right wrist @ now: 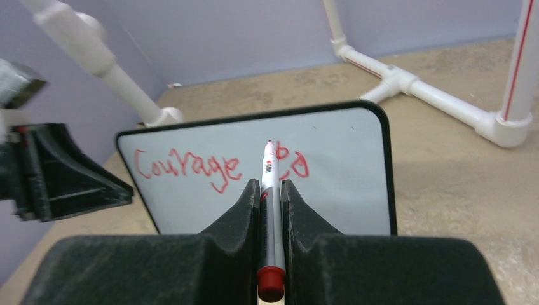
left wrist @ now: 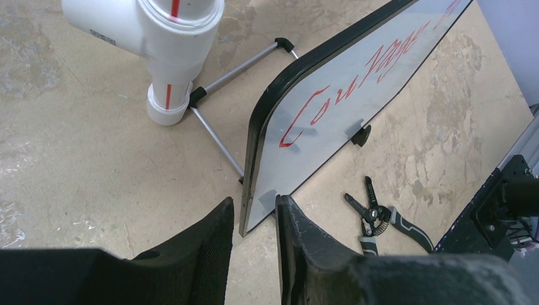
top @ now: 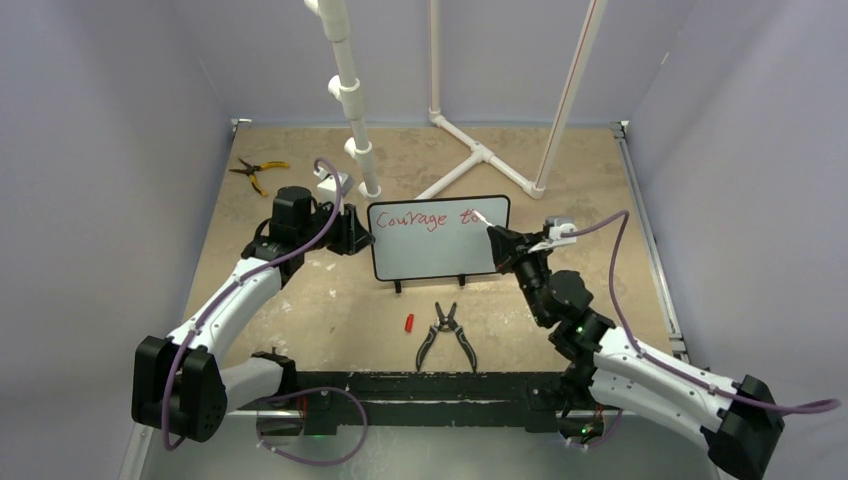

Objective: Write a sentence on the whiteboard

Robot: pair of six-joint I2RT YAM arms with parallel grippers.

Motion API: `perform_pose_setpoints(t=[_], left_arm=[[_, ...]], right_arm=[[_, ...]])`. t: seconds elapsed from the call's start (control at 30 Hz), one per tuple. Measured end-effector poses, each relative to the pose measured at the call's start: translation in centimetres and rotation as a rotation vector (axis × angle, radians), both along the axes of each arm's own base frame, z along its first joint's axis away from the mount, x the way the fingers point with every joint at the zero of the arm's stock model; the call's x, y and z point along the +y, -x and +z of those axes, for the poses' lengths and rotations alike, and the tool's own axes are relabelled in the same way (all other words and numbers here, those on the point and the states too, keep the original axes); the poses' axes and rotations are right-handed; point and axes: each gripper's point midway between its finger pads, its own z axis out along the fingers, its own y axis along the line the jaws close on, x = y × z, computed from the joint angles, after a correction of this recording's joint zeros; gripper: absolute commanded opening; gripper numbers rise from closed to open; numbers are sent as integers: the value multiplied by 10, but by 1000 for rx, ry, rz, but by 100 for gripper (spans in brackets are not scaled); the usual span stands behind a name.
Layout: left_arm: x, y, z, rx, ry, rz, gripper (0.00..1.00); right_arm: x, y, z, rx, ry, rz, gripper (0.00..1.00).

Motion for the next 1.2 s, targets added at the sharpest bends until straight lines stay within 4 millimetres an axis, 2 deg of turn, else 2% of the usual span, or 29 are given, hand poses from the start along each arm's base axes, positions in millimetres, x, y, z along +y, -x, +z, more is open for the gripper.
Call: perform_pose_setpoints(t=[0.1, 0.2, 0.33, 0.43, 0.57, 0.8, 1.0, 1.2], left_arm=[[-1, 1, 0, 2, 4, -6, 32], [-3, 1, -2, 10, 9, -15, 33], [-5, 2, -4, 25, 19, -25, 34], [-6, 2, -5, 28, 21, -29, 34], [-7, 1, -7, 31, 24, -35, 32], [-8, 0, -8, 36, 24, -36, 28], [-8, 0, -11, 44, 22, -36, 22], [-7, 0, -11, 44, 18, -31, 19]], right_arm=[[6, 11, 19, -48, -40, 76, 0], [22, 18, 24, -69, -47, 170, 0], [56, 25, 7, -41, -15, 283, 0], [84, 32, -18, 5, 24, 362, 0], [112, 36, -36, 31, 48, 419, 0], [158, 31, -35, 16, 35, 462, 0], [180, 25, -39, 14, 37, 458, 0], [178, 19, -45, 26, 45, 411, 0]])
